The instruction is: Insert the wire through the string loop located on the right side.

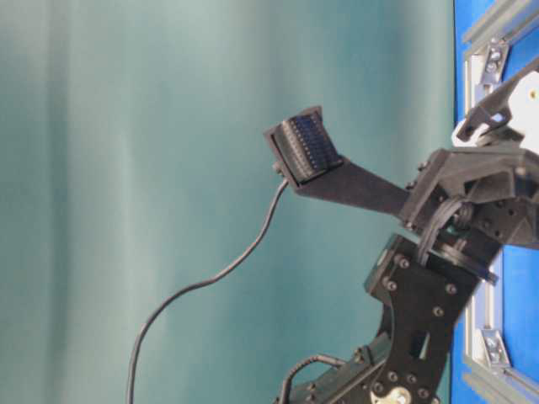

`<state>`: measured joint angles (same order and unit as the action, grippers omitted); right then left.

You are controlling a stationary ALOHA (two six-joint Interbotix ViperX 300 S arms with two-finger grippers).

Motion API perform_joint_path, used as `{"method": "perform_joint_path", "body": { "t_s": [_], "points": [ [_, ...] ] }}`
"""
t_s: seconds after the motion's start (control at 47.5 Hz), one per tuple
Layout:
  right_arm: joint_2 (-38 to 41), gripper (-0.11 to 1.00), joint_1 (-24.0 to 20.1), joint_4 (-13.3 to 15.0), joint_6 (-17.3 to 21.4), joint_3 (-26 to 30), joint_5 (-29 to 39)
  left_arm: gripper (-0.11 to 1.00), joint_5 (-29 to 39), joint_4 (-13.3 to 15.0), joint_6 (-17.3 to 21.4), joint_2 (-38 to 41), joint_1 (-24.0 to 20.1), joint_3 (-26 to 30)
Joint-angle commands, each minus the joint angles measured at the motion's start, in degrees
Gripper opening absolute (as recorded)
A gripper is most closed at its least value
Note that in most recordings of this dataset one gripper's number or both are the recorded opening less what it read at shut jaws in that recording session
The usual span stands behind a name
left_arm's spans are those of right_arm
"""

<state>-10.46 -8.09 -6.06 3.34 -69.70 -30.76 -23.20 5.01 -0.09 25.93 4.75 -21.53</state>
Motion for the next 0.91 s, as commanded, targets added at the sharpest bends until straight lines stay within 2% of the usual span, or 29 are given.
{"method": "perform_joint_path", "body": {
  "t_s": [0.0, 0.147, 0.232, 0.611, 0.695, 0.78, 0.885],
  "points": [
    [-0.35, -0.04, -0.09, -0.09, -0.09, 0.97, -0.18, 0.68, -0.09, -0.18, 0.0, -1.58, 0.18, 0.88],
    [-0.35, -0.04, -0.09, 0.0, -0.09, 0.97, -0.18, 0.24, -0.09, -0.18, 0.09, -1.58, 0.09, 0.97],
    [-0.35, -0.04, -0.09, 0.0, -0.09, 0.97, -0.18, 0.07, -0.18, -0.18, 0.18, -1.58, 0.18, 0.97],
    [-0.35, -0.03, 0.0, 0.09, -0.09, 0.97, 1.23, 0.08, -0.26, -0.18, 0.18, -1.58, 0.09, 0.79],
    [-0.44, 0.0, 0.0, 0.09, 0.0, 0.97, 1.58, 0.08, -0.18, -0.18, 0.18, -1.58, 0.18, 0.88],
    [-0.35, 0.11, 0.0, 0.0, 0.09, 0.97, 1.58, 0.08, -0.26, -0.18, 0.18, -1.58, 0.18, 0.88],
    [-0.62, 0.38, -0.09, -0.18, 0.26, 0.7, 1.67, 0.08, -0.18, -0.18, 0.18, -1.58, 0.18, 0.79]
  ]
}}
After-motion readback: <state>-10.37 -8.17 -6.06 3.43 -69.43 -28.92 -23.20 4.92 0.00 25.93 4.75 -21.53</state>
